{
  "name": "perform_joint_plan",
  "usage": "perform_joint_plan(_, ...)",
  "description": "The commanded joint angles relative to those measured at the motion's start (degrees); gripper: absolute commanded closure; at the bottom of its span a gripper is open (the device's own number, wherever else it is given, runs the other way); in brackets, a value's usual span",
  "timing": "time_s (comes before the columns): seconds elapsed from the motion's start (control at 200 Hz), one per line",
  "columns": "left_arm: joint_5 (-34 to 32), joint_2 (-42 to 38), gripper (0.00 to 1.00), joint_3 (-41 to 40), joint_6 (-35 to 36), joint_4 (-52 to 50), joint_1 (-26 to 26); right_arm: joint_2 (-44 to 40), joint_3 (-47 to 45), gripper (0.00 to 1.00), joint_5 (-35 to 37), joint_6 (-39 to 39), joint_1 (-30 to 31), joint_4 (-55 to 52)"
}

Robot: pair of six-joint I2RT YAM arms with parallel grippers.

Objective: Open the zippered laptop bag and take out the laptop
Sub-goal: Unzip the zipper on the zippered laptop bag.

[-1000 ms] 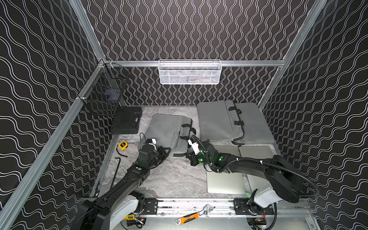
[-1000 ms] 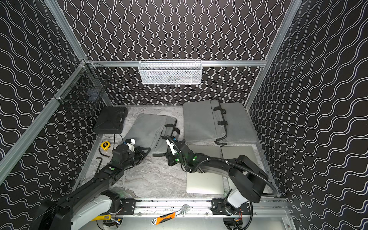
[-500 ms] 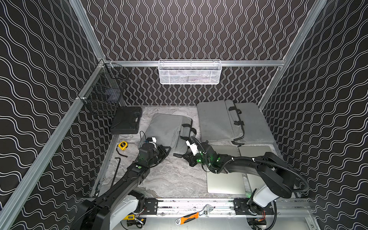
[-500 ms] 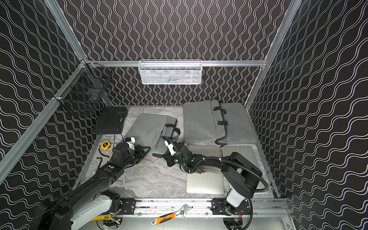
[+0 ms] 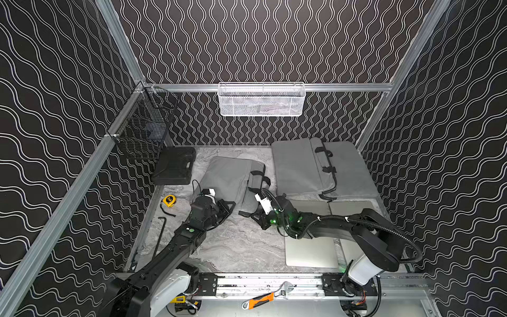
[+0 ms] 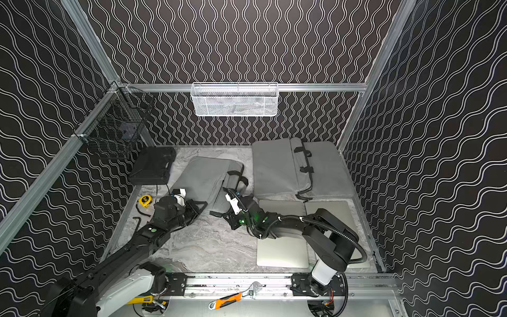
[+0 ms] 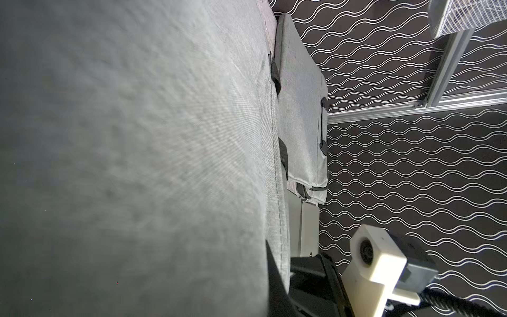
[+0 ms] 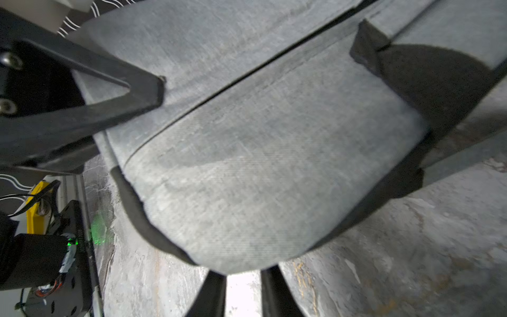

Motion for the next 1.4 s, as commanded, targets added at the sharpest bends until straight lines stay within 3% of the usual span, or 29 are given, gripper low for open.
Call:
perform_joint_plan(0.0,3.26,-0.88,1.0,0.88,1.78,1.47,0.04,-0.37,0.73,0.9,1.28,-1.25,-0.14,4.12)
perform_joint_plan(0.095,2.92,-1.59,1.0,0.92,1.97,1.0,0.11,-1.3,0.25,1.0,1.61,-1.95,-0.16,4.02)
perform_joint_plan(0.3,5.59,-0.62,0.98,-1.0,1.79,2.37,1.76,-2.53,-0.4,1.0,4.37,-3.16,-0.35,1.02)
perform_joint_plan(0.475,12.56,4.01,0.92,-6.33,-0.91,12.66,4.11,-2.18,2.0,1.0,7.5,-5.3,-0.17,-4.56)
perform_joint_plan(0.566,16.29,6.68,1.0,-9.21,-3.36,19.54,5.82,-1.29,3.68,1.0,12.05,-4.91,-0.18,-8.75)
perform_joint_plan(0.626,17.67,7.8,1.0,-10.29,-4.02,22.1,6.69,-1.44,3.28,1.0,14.34,-4.94,-0.63,-9.55)
perform_joint_plan(0.796,22.77,9.95,1.0,-6.87,1.11,19.12,7.35,-1.52,2.44,1.0,11.3,-3.47,-3.67,-9.01)
perform_joint_plan(0.946,21.91,10.16,1.0,-3.03,6.43,11.14,7.38,-0.07,4.47,1.0,5.52,-2.69,-4.27,-9.6)
perform_joint_plan(1.071,20.99,10.1,0.58,-1.83,7.96,6.99,7.35,-0.23,3.94,1.0,2.41,-1.67,-3.27,-6.81)
perform_joint_plan(1.136,20.24,9.84,0.44,-1.49,8.92,4.6,7.35,-0.48,4.2,1.0,2.08,-1.43,-2.68,-6.79)
perform_joint_plan(1.266,18.16,8.82,0.32,-1.03,9.86,1.14,7.2,-1.0,4.56,1.0,1.89,-0.92,-2.26,-6.85)
perform_joint_plan(1.396,15.85,6.26,0.28,1.25,12.87,-4.61,5.58,-1.18,6.61,1.0,3.35,-0.76,-2.32,-9.64)
